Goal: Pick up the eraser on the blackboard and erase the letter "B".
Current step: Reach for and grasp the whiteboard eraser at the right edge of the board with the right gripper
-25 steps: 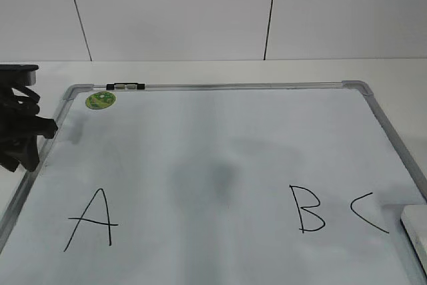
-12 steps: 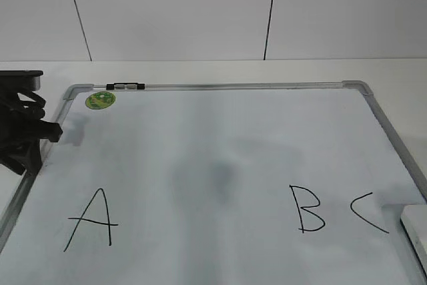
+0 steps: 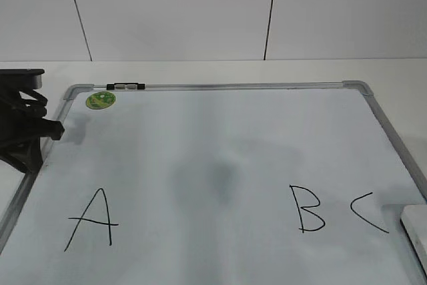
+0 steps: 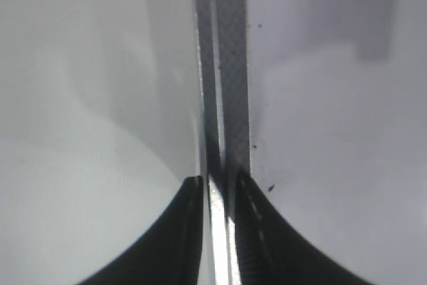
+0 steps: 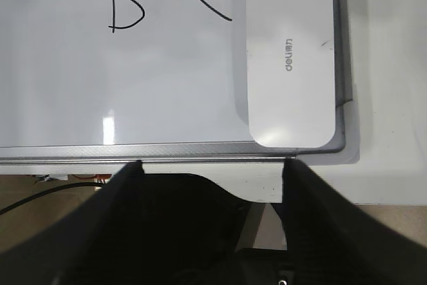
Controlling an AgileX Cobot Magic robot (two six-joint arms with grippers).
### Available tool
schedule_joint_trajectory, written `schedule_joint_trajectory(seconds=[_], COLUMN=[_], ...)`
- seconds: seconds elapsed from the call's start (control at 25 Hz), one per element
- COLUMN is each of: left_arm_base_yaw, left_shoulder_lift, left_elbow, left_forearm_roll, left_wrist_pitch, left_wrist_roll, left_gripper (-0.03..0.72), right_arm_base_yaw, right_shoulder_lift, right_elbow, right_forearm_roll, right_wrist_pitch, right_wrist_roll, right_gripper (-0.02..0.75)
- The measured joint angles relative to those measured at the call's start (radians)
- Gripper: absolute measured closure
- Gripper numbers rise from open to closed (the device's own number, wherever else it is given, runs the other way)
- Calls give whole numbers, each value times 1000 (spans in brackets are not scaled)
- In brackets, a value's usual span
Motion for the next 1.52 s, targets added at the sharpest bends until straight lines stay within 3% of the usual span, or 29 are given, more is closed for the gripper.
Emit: schedule_joint_trajectory(seconds=[0.32,0.48,0.72,0.8,0.92,1.0,1.52], left_arm_base_yaw=[0,0,0,0,0,0,0], left_shoulder_lift=[13,16,20,21,21,21,21], left_elbow=[-10,-14,-18,-18,-18,-18,-19], left_forearm_roll=[-2,-7,-10,-12,-12,-12,-12], left_wrist_pitch=[13,18,23,23,23,23,25], left_wrist_roll=[0,-6,-14,-16,-16,-16,-16], left_gripper=[568,655,668,668,668,668,669], right_arm_base_yaw=[0,0,0,0,0,0,0], right_shoulder_lift=[0,0,0,0,0,4,228], right_elbow=[0,0,0,0,0,0,0], right_forearm_roll=[0,-6,-16,-38,-86,-120,-120], right_wrist_pitch=[0,0,0,0,0,0,-37], right_wrist_roll=[2,2,2,15,62,73,64], right_gripper=[243,243,242,230,121,87,69])
